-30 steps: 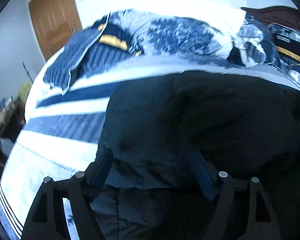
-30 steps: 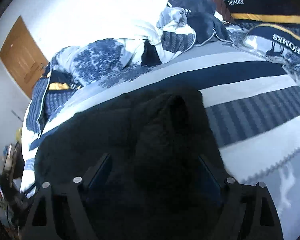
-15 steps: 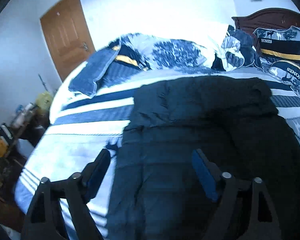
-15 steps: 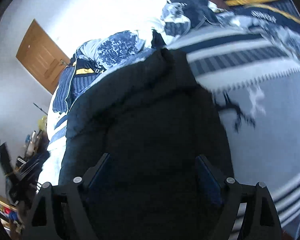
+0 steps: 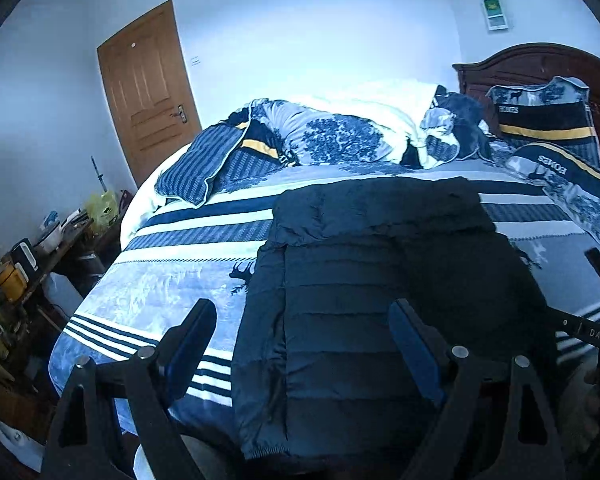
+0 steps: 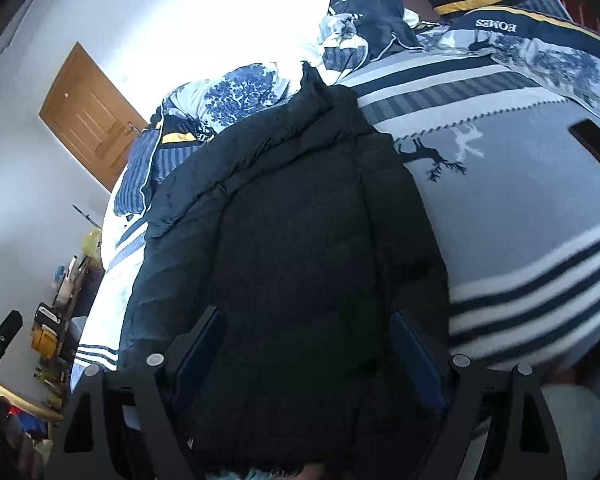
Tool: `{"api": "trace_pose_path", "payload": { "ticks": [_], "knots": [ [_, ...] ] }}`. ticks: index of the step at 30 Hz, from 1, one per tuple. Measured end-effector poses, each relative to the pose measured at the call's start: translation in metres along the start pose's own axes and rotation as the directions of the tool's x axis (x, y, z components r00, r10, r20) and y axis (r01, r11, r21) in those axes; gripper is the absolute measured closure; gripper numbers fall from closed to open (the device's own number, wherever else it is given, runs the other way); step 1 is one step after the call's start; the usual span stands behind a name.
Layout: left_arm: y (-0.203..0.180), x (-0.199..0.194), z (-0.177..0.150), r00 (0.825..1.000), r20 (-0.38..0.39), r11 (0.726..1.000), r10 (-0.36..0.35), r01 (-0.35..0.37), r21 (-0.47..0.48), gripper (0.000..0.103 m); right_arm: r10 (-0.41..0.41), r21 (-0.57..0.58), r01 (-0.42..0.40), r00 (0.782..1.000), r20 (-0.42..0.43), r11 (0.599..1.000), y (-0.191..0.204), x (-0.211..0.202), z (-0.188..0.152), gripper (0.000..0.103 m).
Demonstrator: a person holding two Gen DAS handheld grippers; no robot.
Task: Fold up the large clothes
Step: 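Open the left gripper and lift both grippers off the jacket, then grasp the jacket hem with both grippers side by side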
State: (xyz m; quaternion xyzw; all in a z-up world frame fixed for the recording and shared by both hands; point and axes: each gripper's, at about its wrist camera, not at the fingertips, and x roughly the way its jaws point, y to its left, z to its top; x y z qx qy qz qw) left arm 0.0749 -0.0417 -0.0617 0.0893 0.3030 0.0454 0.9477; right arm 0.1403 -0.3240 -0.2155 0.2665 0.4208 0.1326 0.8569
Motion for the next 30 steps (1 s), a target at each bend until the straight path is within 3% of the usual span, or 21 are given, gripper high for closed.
{"api": "trace_pose_path", "payload": {
  "ticks": [11, 17, 23, 30],
  "knots": [
    [-0.002, -0.031, -0.010, 0.999, 0.011, 0.999, -0.048, 0.048, -0.002, 0.015, 0.087, 0.023, -0.088, 0.994, 0.068, 0.996, 0.017, -0.070, -0.008, 0.016],
    [0.004, -0.037, -0.011, 0.996, -0.001, 0.996, -0.086, 0.086, -0.024, 0.015, 0.106, -0.006, -0.106, 0.993, 0.054, 0.994, 0.042, -0.086, -0.001, 0.016],
    [0.014, -0.026, -0.021, 0.987, -0.049, 0.986, -0.155, 0.151, -0.075, 0.015, 0.081, -0.065, -0.079, 0.997, 0.017, 0.995, 0.062, -0.087, 0.001, 0.016],
    [0.056, 0.004, -0.022, 0.975, -0.140, 0.975, -0.171, 0.147, -0.166, 0.015, 0.017, -0.055, -0.016, 1.000, 0.011, 0.998, 0.046, -0.090, 0.006, 0.016]
  ]
}}
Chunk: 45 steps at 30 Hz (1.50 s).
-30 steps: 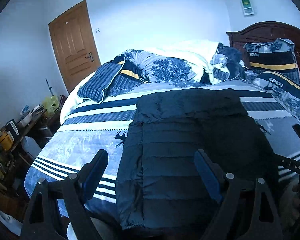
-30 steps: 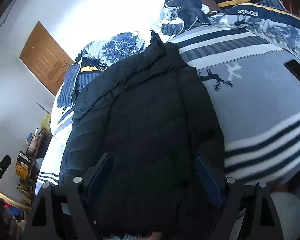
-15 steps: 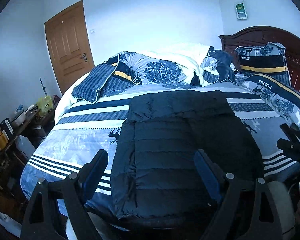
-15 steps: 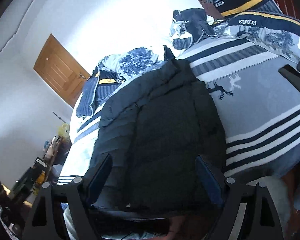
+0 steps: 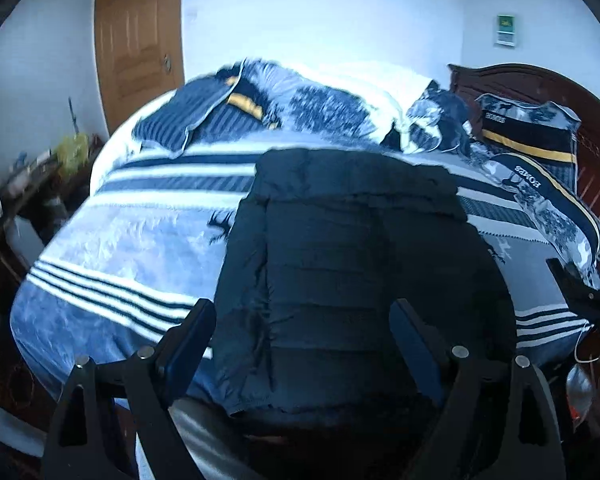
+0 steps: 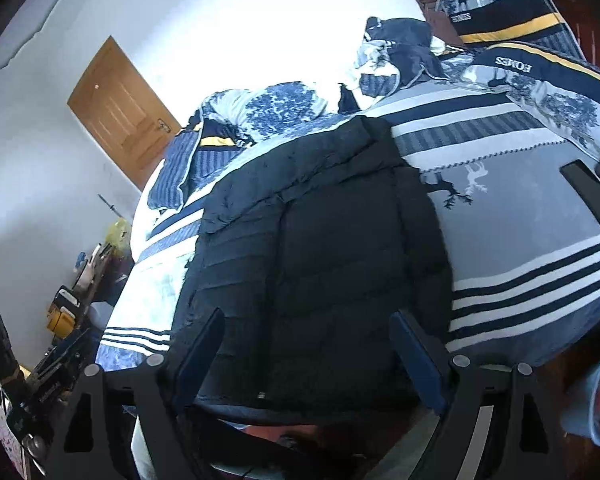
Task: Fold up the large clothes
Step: 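Grasp the jacket hem with both grippers side by side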
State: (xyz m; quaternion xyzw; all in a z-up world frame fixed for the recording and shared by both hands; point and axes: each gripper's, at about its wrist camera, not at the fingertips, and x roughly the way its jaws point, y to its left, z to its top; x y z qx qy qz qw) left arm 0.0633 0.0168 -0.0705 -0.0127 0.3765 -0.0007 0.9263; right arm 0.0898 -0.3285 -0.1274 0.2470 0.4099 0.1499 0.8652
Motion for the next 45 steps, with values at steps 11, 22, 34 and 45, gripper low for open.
{"api": "trace_pose_path", "payload": {
  "ticks": [11, 22, 34, 45],
  "knots": [
    [0.071, 0.085, -0.005, 0.978, -0.209, 0.993, 0.022, -0.047, -0.112, 0.015, -0.024, 0.188, 0.061, 0.981, -0.192, 0.980, -0.068, 0.058, -0.002, 0.016],
    [0.066, 0.198, -0.060, 0.856, -0.512, 0.984, -0.070, -0.025, -0.176, 0.015, -0.077, 0.213, 0.158, 0.935, -0.345, 0.964, -0.091, 0.129, -0.021, 0.028],
    [0.057, 0.159, -0.059, 0.908, -0.410, 0.989, -0.082, 0.022, -0.148, 0.095, -0.154, 0.173, 0.213, 0.941, -0.302, 0.962, -0.110, 0.088, -0.022, 0.099],
    [0.036, 0.179, -0.064, 0.884, -0.467, 0.994, -0.005, -0.046, -0.097, 0.024, -0.134, 0.186, 0.195, 0.945, -0.297, 0.963, -0.106, 0.103, -0.014, 0.060]
  ]
}}
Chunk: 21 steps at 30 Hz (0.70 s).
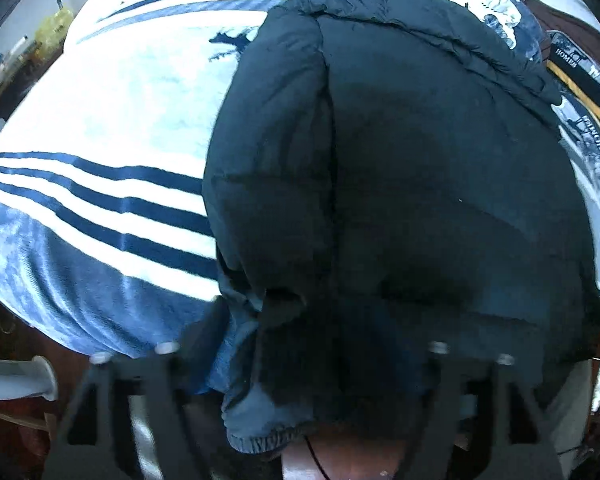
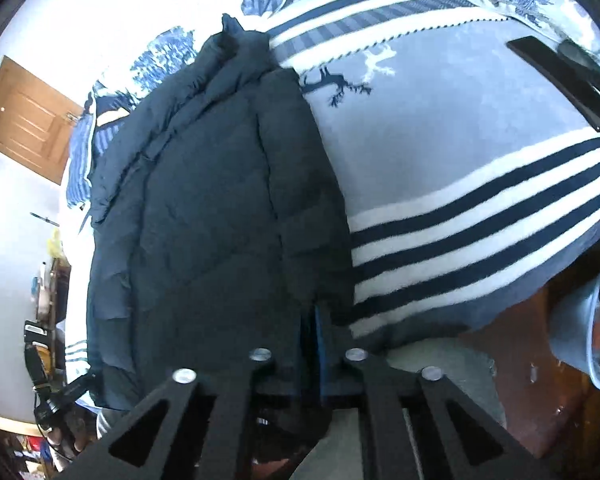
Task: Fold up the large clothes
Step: 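Grasp the jacket hem with both grippers side by side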
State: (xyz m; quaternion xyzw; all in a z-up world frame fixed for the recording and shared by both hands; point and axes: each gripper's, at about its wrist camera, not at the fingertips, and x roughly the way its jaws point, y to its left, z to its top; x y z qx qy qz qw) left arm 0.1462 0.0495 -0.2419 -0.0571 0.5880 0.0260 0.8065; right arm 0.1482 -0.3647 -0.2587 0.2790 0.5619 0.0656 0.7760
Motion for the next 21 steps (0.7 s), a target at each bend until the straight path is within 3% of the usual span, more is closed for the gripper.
{"api": "trace_pose_path", "payload": {
  "ticks": [1, 2, 3, 9, 11, 13, 14, 18, 21],
  "knots": [
    [-0.001, 0.002, 0.000, 1.000, -0.009, 1.000, 0.008, -0.008, -0.001, 0.024, -0.011, -0.001, 0.011, 1.000, 0.010, 1.000, 0.001, 0.000, 0.000, 0.027],
    [-0.002, 0.006, 0.001, 1.000, -0.029, 1.000, 0.008, -0.008, -0.004, 0.024, -0.018, -0.001, 0.018, 0.999, 0.038, 1.000, 0.000, -0.004, -0.001, 0.019],
    [-0.002, 0.010, 0.002, 0.999, -0.042, 1.000, 0.013, -0.013, -0.009, 0.024, -0.032, -0.004, 0.033, 0.998, 0.061, 0.999, 0.001, -0.007, -0.001, 0.019],
    [-0.004, 0.025, 0.019, 0.997, -0.061, 0.998, 0.050, -0.052, -0.024, 0.024, -0.076, -0.020, 0.076, 0.997, -0.008, 0.997, -0.002, 0.013, 0.012, 0.019],
    [-0.006, 0.027, 0.020, 0.998, -0.061, 0.999, 0.006, -0.009, -0.041, 0.026, -0.046, -0.041, 0.044, 0.997, -0.061, 0.998, 0.003, 0.023, 0.011, 0.023],
    [-0.008, 0.025, 0.018, 0.998, -0.053, 0.999, -0.032, 0.031, -0.035, 0.032, -0.038, -0.106, 0.028, 0.995, -0.095, 0.994, 0.016, 0.031, 0.007, 0.059],
    [-0.010, 0.024, 0.016, 0.998, -0.053, 0.999, -0.038, 0.036, -0.032, 0.034, -0.040, -0.124, 0.028, 0.994, -0.103, 0.992, 0.020, 0.033, 0.004, 0.063],
    [-0.013, 0.021, 0.011, 0.998, -0.040, 0.999, -0.042, 0.041, -0.023, 0.038, -0.038, -0.157, 0.019, 0.992, -0.120, 0.987, 0.030, 0.037, -0.001, 0.066],
    [-0.008, 0.025, 0.008, 0.997, -0.060, 0.997, -0.044, 0.040, -0.058, 0.032, -0.041, -0.115, 0.026, 0.991, -0.124, 0.993, 0.023, 0.040, 0.001, 0.066]
  ]
}}
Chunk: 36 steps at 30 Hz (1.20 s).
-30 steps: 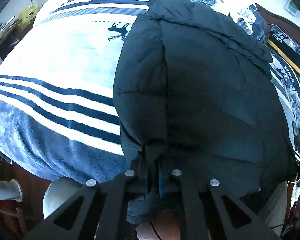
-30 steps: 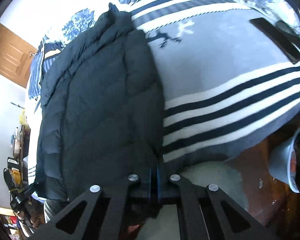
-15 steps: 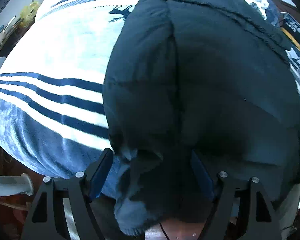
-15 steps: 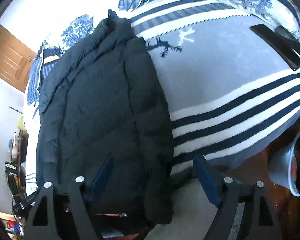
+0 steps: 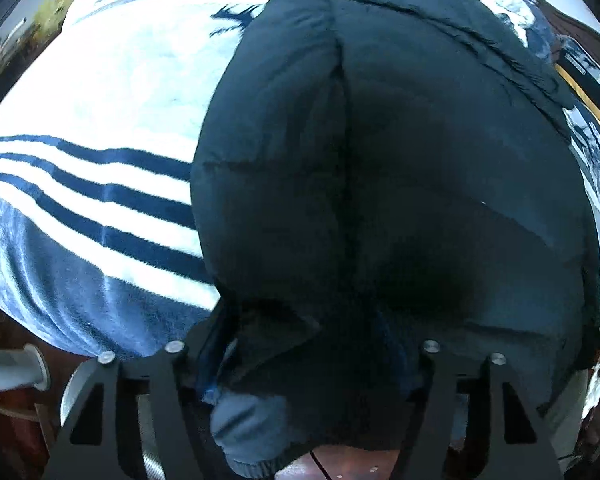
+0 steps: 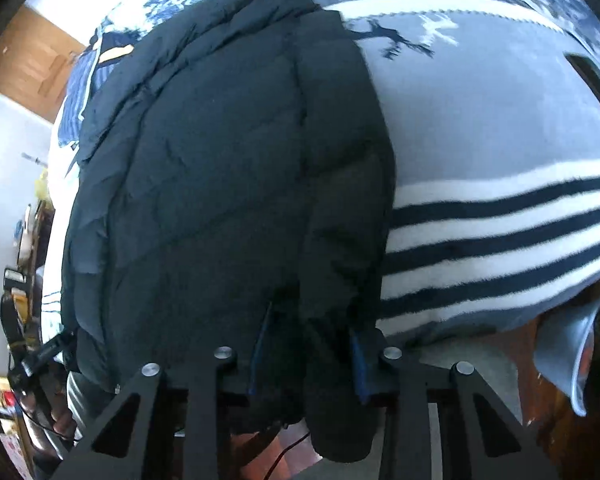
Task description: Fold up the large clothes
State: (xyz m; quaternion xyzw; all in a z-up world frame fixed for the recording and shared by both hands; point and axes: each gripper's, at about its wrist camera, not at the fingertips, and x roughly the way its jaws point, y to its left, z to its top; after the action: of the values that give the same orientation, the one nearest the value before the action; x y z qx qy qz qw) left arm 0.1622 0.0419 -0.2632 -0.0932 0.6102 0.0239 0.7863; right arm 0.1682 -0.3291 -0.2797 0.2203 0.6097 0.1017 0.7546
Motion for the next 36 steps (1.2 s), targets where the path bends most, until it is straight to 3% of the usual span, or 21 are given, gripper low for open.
{"api": "trace_pose_path", "payload": {
  "ticks": [5, 6, 7, 9, 10, 13, 22, 31, 36],
  "knots": [
    [0.002, 0.003, 0.005, 1.000, 0.000, 0.999, -0.015, 0.015, -0.031, 0.033, -0.006, 0.020, 0.007, 0.999, -0.033, 1.000, -0.006, 0.005, -0.001, 0.058],
    [0.003, 0.001, 0.008, 1.000, 0.005, 1.000, -0.011, 0.011, -0.018, 0.046, 0.008, 0.022, -0.007, 1.000, -0.028, 1.000, -0.006, 0.005, -0.001, 0.058],
    [0.001, 0.000, 0.006, 1.000, 0.010, 1.000, -0.017, 0.017, -0.009, 0.068, 0.017, 0.023, -0.017, 1.000, -0.025, 1.000, -0.005, 0.004, 0.000, 0.064],
    [0.003, -0.011, 0.002, 0.997, 0.030, 0.997, -0.077, 0.078, -0.027, 0.092, 0.033, 0.020, -0.033, 0.999, -0.017, 0.999, -0.004, 0.000, -0.002, 0.084],
    [0.006, -0.018, -0.003, 0.995, 0.045, 0.996, -0.088, 0.089, -0.030, 0.095, 0.042, 0.017, -0.042, 0.999, -0.007, 0.999, -0.003, -0.004, -0.003, 0.092],
    [0.008, -0.042, -0.011, 0.989, 0.105, 0.993, -0.108, 0.112, -0.026, 0.098, 0.059, 0.014, -0.060, 0.998, 0.028, 0.998, -0.007, -0.020, -0.007, 0.099],
    [0.021, -0.127, -0.031, 0.957, 0.181, 0.974, -0.226, 0.225, 0.027, 0.099, 0.155, -0.051, -0.151, 0.982, 0.104, 0.987, -0.012, -0.091, -0.030, 0.101],
    [0.068, -0.195, -0.055, 0.890, 0.247, 0.922, -0.382, 0.384, 0.044, 0.099, 0.275, -0.083, -0.264, 0.949, 0.155, 0.961, -0.011, -0.146, -0.051, 0.101],
    [0.084, -0.198, -0.063, 0.867, 0.246, 0.894, -0.435, 0.448, -0.001, 0.099, 0.334, -0.111, -0.319, 0.927, 0.173, 0.941, -0.010, -0.174, -0.062, 0.101]
  ]
}}
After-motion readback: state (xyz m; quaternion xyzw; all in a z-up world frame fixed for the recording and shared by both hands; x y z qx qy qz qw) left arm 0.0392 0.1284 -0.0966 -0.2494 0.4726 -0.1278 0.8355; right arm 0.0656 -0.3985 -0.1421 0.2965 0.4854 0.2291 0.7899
